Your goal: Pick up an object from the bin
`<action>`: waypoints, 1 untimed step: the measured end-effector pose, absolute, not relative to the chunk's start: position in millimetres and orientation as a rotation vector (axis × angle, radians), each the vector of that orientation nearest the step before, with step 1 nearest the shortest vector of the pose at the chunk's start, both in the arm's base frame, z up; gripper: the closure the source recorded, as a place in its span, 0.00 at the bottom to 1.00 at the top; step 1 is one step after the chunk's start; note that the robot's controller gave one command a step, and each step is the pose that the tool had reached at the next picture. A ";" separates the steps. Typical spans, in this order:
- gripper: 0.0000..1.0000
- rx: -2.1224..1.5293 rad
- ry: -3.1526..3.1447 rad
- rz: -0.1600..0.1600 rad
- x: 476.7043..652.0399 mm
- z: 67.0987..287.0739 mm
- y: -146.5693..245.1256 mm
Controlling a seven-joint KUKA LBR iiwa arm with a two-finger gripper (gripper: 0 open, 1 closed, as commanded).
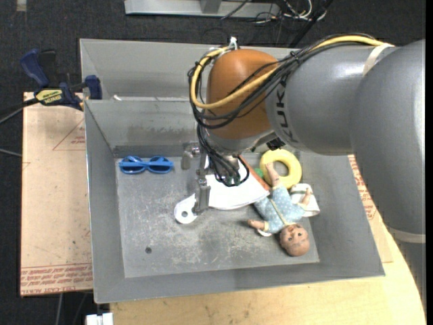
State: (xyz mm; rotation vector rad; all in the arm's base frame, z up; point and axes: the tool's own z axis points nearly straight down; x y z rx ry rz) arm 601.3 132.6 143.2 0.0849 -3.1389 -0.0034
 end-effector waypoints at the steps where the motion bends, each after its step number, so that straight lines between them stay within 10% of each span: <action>1: 0.00 0.208 -3.137 -0.002 584.0 110.3 120.9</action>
Offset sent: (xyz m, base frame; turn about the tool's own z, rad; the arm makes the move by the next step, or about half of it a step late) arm -0.0318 -0.0645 -0.0732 -0.2366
